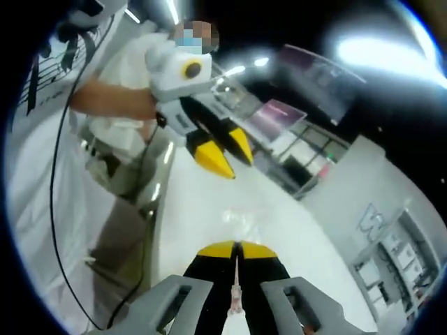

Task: Open the resealable bag by pulling the two sides of the seal apart until the entire bag opening is separated and visibly accessible.

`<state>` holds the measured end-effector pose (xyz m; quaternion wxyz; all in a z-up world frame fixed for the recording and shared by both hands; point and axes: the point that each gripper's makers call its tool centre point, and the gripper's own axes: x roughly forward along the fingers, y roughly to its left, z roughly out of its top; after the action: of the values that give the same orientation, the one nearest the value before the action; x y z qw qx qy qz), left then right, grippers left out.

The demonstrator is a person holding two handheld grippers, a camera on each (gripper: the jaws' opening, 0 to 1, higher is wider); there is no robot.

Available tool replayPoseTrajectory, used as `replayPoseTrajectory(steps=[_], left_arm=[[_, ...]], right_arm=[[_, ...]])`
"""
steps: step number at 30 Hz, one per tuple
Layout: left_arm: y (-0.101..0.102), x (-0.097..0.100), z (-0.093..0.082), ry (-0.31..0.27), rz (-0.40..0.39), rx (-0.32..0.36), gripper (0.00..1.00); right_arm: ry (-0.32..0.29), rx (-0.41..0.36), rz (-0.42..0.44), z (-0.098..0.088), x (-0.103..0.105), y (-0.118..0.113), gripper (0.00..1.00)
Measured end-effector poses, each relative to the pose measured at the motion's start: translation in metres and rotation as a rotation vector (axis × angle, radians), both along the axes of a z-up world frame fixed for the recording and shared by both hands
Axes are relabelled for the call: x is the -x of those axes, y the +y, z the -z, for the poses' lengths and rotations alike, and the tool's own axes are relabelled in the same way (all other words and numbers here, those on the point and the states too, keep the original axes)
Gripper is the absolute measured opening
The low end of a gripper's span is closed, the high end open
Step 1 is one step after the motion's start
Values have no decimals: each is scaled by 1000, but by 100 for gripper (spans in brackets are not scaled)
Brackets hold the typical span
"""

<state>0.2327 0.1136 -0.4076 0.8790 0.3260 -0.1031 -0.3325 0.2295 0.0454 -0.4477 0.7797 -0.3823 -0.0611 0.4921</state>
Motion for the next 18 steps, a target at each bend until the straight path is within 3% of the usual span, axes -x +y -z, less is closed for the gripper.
replayPoseTrajectory(steps=[4, 8, 18], left_arm=[[-6, -2, 7, -2, 15, -51, 14], [-16, -3, 15, -34, 36, -143, 14], [-31, -11, 28, -90, 53, -296, 12]], right_arm=[[8, -10, 0, -1, 1, 0, 0], [15, -21, 0, -1, 1, 0, 0], [36, -50, 2, -2, 2, -2, 0]])
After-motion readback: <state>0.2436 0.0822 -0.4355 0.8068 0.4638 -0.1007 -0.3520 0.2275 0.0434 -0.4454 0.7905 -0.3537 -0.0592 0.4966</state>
